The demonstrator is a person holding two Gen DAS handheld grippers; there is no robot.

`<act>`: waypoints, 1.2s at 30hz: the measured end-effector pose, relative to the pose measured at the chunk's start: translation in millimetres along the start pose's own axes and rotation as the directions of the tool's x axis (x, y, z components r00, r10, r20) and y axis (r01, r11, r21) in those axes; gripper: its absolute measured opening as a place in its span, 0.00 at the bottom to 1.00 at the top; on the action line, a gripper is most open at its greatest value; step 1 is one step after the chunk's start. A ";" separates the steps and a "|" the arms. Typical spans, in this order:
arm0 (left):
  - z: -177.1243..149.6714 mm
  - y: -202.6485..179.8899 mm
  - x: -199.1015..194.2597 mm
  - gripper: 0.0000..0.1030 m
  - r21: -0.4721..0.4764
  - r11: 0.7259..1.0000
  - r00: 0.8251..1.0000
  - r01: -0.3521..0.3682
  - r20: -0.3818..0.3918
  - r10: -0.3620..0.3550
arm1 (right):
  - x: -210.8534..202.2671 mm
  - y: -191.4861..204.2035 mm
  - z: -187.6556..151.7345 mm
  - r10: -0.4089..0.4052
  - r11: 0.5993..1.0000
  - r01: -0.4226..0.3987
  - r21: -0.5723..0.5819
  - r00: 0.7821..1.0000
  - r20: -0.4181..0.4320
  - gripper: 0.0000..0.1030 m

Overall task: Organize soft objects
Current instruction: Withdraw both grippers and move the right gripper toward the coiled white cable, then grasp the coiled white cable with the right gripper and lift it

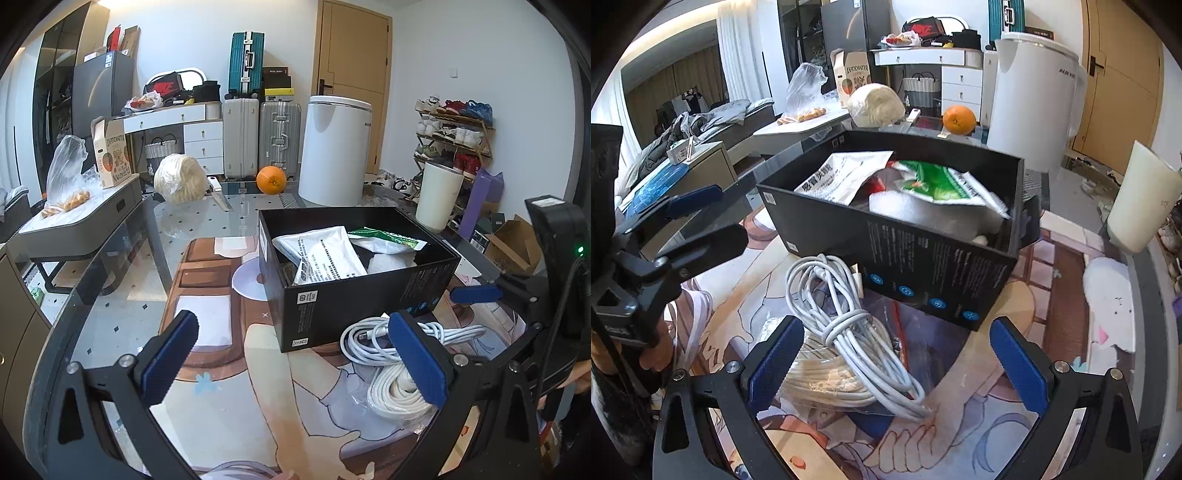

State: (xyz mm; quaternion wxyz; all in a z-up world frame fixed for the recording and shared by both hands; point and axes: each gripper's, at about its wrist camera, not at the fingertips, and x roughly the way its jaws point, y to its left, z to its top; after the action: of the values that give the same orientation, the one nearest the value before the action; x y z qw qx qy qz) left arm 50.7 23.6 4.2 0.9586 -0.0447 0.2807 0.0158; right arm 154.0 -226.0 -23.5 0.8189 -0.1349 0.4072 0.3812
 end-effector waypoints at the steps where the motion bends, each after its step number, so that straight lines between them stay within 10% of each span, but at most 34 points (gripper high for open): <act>1: 0.0 0.0 0.0 1.00 0.001 1.000 1.000 0.000 0.000 0.000 | 1.5 0.9 0.3 0.004 1.000 -0.004 0.003 1.000 0.000 0.99; 18: -0.4 0.7 -1.1 1.00 -0.001 1.000 1.000 -0.005 0.009 0.005 | 20.2 18.1 7.1 0.039 0.999 -0.039 -0.002 0.999 -0.021 0.97; 36: 0.0 0.8 -0.9 1.00 -0.001 1.000 1.000 -0.001 0.010 0.001 | 13.0 28.8 3.8 0.093 0.993 -0.091 -0.072 0.996 0.018 0.46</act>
State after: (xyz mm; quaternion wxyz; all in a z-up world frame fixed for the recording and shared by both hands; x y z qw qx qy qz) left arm 49.9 24.4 4.7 0.9599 -0.0450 0.2761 0.0168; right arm 139.9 -197.9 -28.6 0.7995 -0.1411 0.3903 0.4342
